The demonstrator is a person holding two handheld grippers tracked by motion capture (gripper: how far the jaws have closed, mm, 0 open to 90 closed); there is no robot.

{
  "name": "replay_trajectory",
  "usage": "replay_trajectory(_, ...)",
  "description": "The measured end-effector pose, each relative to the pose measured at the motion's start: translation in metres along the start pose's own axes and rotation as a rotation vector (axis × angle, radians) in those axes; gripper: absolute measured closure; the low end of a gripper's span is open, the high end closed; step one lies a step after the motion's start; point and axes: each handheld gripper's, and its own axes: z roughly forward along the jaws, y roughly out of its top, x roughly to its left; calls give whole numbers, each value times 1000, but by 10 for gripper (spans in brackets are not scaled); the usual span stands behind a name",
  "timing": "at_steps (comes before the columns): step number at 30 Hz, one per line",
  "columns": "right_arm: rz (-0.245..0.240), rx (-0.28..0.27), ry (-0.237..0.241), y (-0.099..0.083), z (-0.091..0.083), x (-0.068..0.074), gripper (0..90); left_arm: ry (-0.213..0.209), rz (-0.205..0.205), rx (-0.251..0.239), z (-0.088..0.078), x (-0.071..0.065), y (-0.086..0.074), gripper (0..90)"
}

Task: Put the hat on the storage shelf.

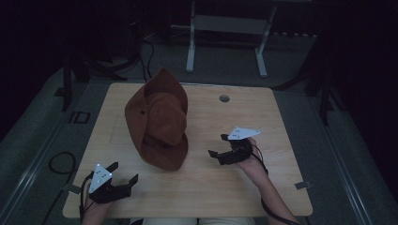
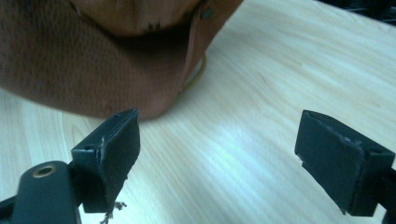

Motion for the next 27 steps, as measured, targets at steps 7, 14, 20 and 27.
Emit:
replay_trajectory(7, -3, 6, -11, -26, -10, 1, 133, -2, -2, 0, 0, 0, 0, 103)
replay_trajectory(14, -8, 28, -12, -49, -18, 4, 133, -1, -2, 2, 0, 0, 0, 103)
replay_trajectory(20, 6, 28, -10, -62, -22, 3, 133, -1, 0, 4, 1, 0, 0, 103)
replay_trajectory(27, 15, 29, -24, -68, -22, 2, 132, -3, 0, 5, 1, 0, 0, 103)
